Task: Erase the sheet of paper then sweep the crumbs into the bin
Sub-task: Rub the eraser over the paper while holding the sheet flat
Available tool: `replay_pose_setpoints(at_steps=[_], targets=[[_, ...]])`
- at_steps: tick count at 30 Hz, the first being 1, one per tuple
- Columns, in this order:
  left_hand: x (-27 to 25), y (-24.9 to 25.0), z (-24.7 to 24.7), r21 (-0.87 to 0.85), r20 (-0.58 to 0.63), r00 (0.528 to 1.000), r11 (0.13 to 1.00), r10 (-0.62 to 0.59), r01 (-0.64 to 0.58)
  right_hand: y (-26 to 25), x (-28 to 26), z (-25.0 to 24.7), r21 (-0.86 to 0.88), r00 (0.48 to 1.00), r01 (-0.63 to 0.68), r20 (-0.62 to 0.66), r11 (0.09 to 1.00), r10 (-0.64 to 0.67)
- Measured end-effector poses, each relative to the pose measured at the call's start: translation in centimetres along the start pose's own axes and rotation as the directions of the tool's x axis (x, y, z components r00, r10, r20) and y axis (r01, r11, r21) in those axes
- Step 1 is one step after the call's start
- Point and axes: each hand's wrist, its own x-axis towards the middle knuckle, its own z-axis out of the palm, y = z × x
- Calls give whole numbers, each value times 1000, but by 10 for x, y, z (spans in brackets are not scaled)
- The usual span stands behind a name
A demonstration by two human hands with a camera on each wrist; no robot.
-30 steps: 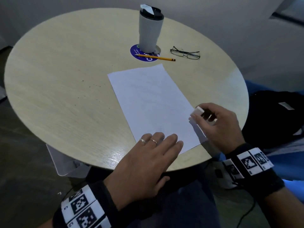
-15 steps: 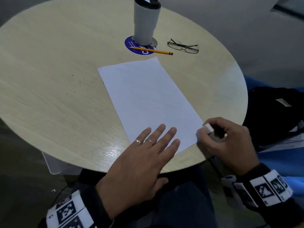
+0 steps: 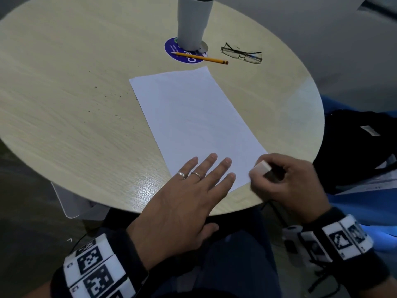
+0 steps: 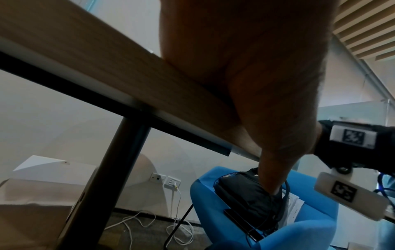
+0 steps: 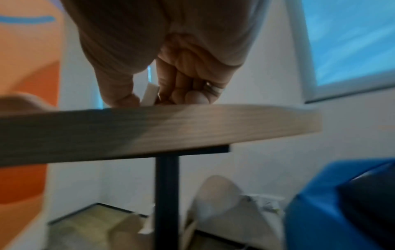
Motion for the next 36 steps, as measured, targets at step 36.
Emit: replay_pose_setpoints(at_steps=[36], targets=[[-1, 1, 0, -4, -18, 1000, 1000, 8, -8, -5, 4, -11, -86, 999, 43, 8, 995, -43]])
